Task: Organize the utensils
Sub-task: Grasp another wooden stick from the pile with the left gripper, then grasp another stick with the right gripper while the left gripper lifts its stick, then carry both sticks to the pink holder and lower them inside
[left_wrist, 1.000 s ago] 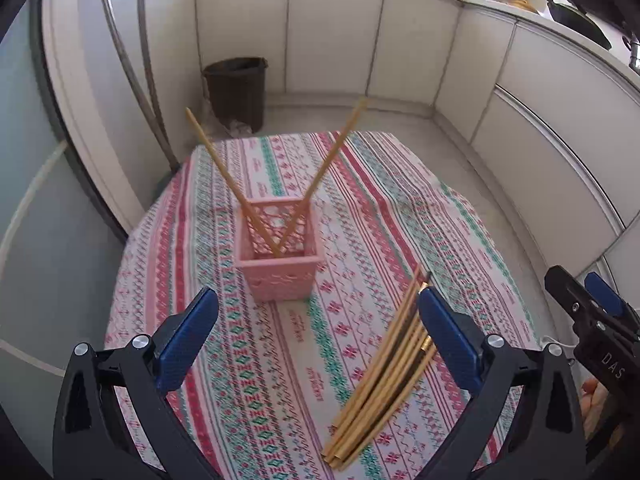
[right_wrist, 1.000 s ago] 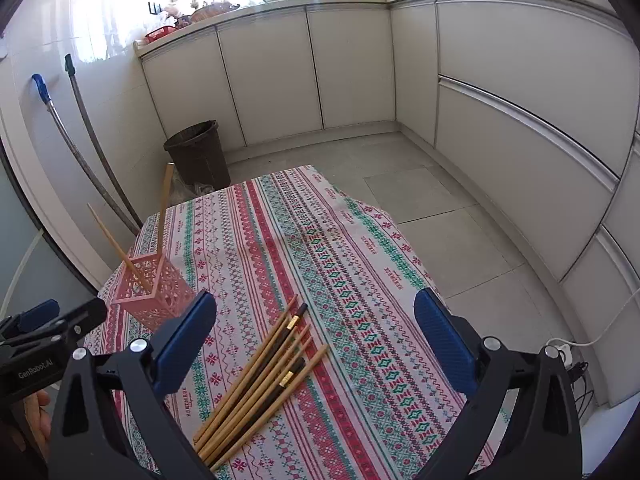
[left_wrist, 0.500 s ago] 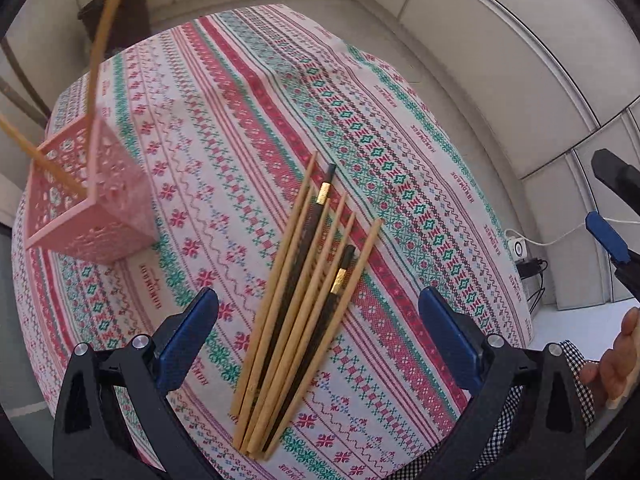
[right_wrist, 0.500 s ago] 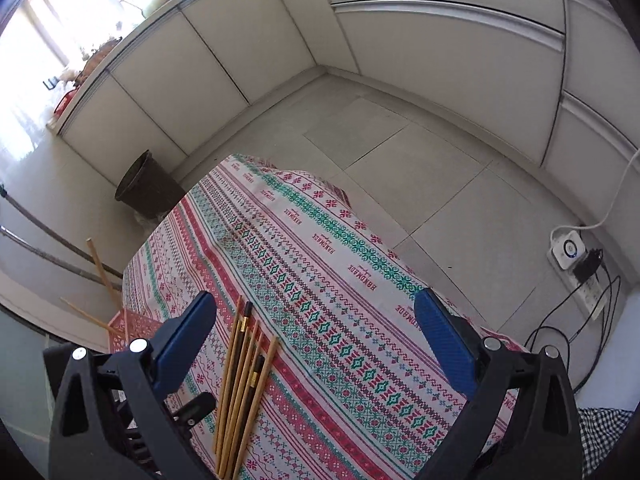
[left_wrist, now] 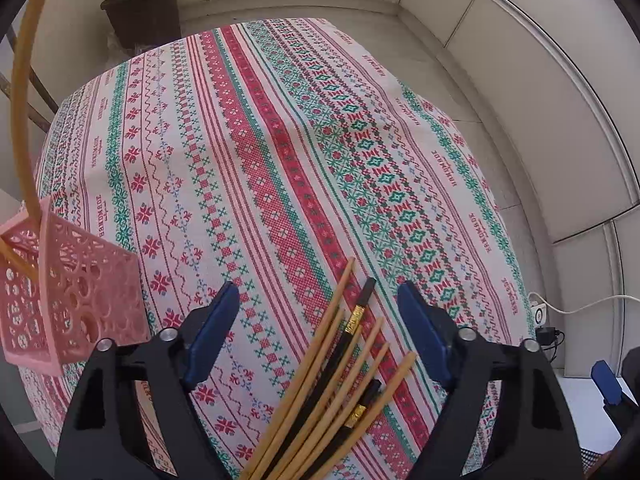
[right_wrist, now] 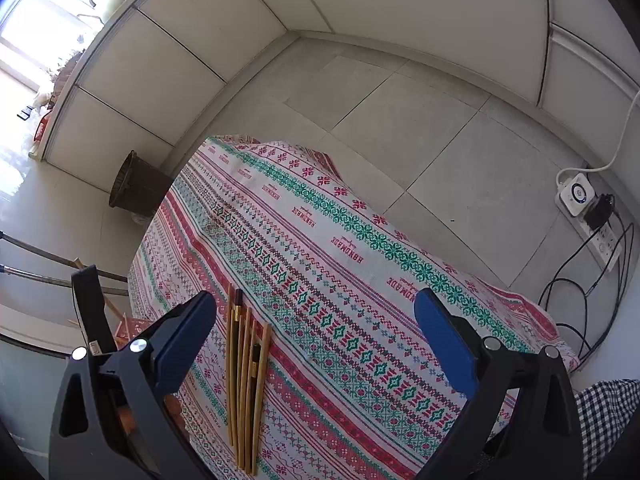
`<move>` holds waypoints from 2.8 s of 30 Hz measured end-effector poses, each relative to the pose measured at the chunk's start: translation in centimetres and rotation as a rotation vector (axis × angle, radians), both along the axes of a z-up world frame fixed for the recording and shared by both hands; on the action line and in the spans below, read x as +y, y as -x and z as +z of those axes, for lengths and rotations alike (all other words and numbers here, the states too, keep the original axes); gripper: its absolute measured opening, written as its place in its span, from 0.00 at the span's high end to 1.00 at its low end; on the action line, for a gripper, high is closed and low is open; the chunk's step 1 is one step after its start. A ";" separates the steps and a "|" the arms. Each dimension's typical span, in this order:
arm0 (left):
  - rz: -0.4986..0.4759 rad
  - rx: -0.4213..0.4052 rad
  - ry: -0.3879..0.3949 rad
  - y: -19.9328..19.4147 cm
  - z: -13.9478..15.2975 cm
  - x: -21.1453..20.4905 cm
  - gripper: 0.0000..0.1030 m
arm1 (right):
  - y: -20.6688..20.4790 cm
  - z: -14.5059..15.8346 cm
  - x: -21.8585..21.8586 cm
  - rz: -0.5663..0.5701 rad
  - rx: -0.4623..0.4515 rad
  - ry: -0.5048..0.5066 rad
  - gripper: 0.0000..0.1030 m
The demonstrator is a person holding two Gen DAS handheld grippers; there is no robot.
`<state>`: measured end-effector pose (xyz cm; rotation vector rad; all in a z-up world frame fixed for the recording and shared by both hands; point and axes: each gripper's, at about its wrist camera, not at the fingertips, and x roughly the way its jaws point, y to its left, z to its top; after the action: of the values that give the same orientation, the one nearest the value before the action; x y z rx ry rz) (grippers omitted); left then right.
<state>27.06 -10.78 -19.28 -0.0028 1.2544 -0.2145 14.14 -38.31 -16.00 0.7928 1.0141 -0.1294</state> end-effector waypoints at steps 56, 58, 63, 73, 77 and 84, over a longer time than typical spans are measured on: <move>-0.051 -0.282 0.003 14.5 9.9 8.4 0.96 | -5.9 -8.2 15.1 0.207 0.232 0.275 0.66; -0.052 -0.284 0.006 14.7 10.0 8.6 0.96 | -5.7 -8.1 15.8 0.222 0.203 0.340 0.72; -0.049 -0.197 0.036 13.9 8.3 9.3 0.96 | -5.2 -8.2 13.2 0.194 0.145 0.203 0.92; -0.011 0.103 -0.070 9.1 -1.1 8.1 0.84 | -2.6 -2.6 9.6 0.206 -0.021 0.140 0.93; 0.012 0.113 -0.122 7.7 -2.8 7.2 0.84 | -2.2 -1.9 9.0 0.222 -0.035 0.127 0.93; 0.023 0.104 -0.152 5.6 -3.8 6.7 0.80 | -2.3 -1.4 8.0 0.235 -0.045 0.096 0.93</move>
<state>21.43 -4.07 -23.05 0.1031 1.3713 -0.0994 16.39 -30.31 -17.39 0.5820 1.0432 0.0404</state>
